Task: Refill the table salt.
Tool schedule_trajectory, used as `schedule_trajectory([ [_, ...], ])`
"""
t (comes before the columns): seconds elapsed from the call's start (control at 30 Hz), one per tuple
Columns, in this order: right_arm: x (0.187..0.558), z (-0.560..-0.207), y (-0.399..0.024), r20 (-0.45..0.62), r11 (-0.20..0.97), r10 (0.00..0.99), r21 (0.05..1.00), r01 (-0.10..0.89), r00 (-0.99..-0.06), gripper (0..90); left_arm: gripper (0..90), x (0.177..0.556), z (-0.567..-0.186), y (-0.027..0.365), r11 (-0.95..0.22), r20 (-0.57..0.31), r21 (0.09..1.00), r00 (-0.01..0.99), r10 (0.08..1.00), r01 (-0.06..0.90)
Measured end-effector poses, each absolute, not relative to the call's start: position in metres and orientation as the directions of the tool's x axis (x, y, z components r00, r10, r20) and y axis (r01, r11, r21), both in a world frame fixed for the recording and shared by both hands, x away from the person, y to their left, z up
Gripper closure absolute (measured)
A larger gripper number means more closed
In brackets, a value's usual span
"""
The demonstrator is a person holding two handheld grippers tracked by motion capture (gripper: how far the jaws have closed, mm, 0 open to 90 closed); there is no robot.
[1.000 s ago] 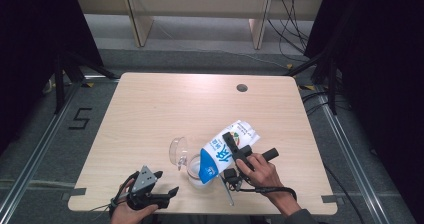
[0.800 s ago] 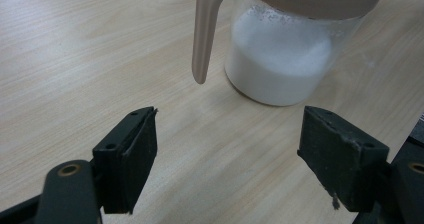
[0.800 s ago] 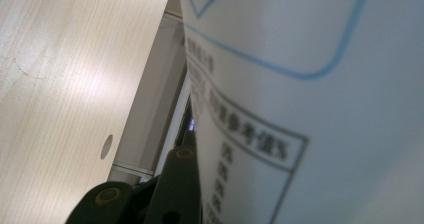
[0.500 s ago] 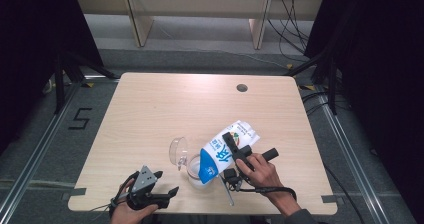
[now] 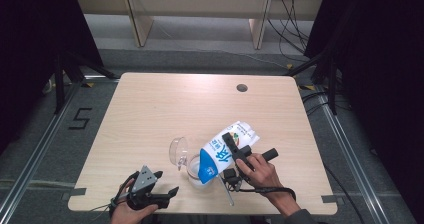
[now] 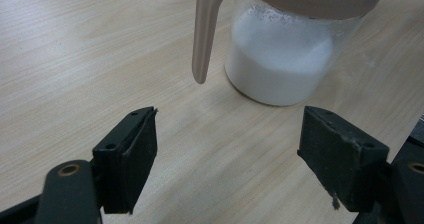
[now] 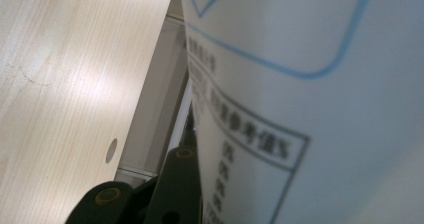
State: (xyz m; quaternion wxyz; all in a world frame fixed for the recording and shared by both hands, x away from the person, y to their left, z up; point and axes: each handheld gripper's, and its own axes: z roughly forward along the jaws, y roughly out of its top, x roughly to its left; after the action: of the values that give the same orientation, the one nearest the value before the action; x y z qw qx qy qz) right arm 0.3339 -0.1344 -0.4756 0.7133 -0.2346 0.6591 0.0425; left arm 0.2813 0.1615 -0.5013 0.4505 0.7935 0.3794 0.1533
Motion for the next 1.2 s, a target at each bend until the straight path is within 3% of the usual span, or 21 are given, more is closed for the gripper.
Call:
schedule_trajectory([
  [0.47,0.3324,-0.4748,-0.1334,-0.971,0.893,-0.223,-0.238,-0.382,0.084,76.7,22.9,0.2805,-0.5014,0.1605,-0.296,-0.109,0.83,0.658,0.745,0.473],
  [0.5,0.3296,-0.4804,-0.1362,-0.986,0.926,-0.161,-0.162,-0.34,0.033,76.8,22.9,0.2806,-0.5013,0.1607,-0.298,-0.107,0.83,0.658,0.745,0.471],
  [0.77,0.3311,-0.4782,-0.1383,-0.988,0.92,-0.153,-0.148,-0.362,0.014,76.8,22.9,0.2804,-0.5013,0.1606,-0.297,-0.109,0.83,0.659,0.744,0.473],
  [0.8,0.3295,-0.4814,-0.1382,-0.995,0.936,-0.101,-0.088,-0.342,-0.02,76.7,22.9,0.2804,-0.5013,0.1606,-0.296,-0.109,0.83,0.658,0.745,0.473],
  [0.93,0.3305,-0.4796,-0.1397,-0.997,0.936,-0.067,-0.052,-0.348,-0.031,76.7,22.9,0.2803,-0.5013,0.1608,-0.296,-0.109,0.83,0.657,0.746,0.474],
  [1.07,0.3334,-0.4727,-0.1395,-0.991,0.915,-0.133,-0.117,-0.386,-0.014,76.7,22.9,0.281,-0.5013,0.1609,-0.302,-0.101,0.833,0.664,0.741,0.463],
  [1.2,0.3336,-0.4725,-0.1396,-0.991,0.912,-0.13,-0.117,-0.393,-0.008,76.8,23.0,0.2804,-0.5013,0.1609,-0.296,-0.108,0.83,0.657,0.746,0.472],
])
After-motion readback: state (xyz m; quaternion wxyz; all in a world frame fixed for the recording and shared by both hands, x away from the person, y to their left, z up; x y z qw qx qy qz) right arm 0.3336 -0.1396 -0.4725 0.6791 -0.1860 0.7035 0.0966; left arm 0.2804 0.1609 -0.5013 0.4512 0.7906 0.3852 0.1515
